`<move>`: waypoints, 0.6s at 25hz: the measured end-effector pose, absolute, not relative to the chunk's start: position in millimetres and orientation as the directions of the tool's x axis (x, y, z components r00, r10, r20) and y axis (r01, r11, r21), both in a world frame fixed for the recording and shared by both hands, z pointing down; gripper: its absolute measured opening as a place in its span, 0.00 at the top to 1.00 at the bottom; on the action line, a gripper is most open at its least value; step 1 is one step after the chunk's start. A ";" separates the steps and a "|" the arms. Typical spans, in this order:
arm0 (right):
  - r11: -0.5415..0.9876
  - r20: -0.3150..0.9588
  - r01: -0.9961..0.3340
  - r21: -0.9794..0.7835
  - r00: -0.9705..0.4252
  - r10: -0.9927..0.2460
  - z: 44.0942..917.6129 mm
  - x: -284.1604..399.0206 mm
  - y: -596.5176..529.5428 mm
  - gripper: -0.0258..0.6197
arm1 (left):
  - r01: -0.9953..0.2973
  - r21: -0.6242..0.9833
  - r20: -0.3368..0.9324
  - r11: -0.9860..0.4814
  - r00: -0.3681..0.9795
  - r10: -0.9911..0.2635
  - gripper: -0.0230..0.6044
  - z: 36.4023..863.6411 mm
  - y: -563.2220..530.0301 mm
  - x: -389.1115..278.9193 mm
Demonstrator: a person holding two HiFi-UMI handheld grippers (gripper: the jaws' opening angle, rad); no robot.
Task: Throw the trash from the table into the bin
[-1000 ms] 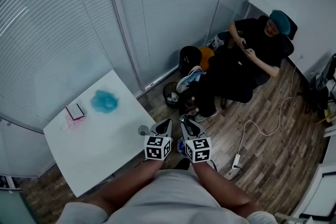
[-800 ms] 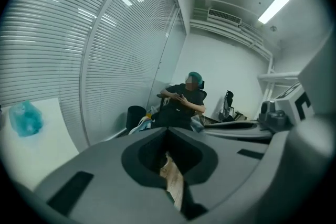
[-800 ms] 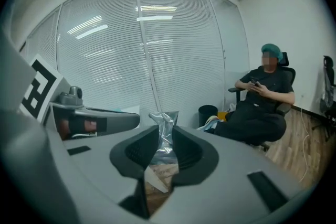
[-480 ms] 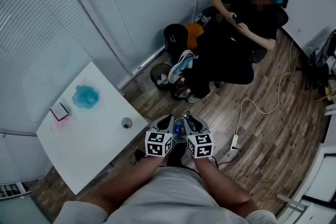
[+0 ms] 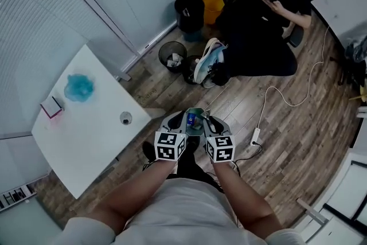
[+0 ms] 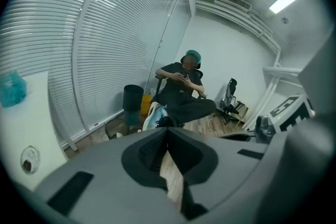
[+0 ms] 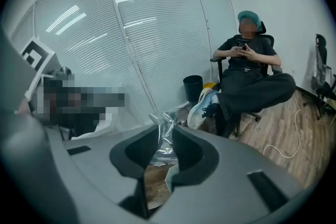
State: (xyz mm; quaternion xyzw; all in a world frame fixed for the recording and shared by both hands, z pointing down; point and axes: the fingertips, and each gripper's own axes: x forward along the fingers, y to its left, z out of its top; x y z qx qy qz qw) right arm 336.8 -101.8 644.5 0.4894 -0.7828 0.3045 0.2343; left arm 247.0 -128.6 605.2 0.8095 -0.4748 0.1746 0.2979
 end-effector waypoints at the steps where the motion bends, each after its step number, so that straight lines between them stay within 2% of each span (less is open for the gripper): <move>1: 0.337 0.677 -0.909 -0.247 -0.411 -0.611 655.5 338.4 -99.2 0.82 | -0.875 0.309 0.572 -0.372 0.484 -0.662 0.96 611.3 -125.9 247.5; 9: 0.321 0.769 -0.907 -0.272 -0.406 -0.494 747.8 345.1 -94.3 0.82 | -0.891 0.338 0.647 -0.303 0.454 -0.613 0.96 674.2 -106.7 247.7; 15: 0.303 0.816 -0.900 -0.314 -0.419 -0.398 796.6 337.5 -73.3 0.82 | -0.895 0.326 0.694 -0.304 0.445 -0.566 0.96 726.3 -96.1 250.0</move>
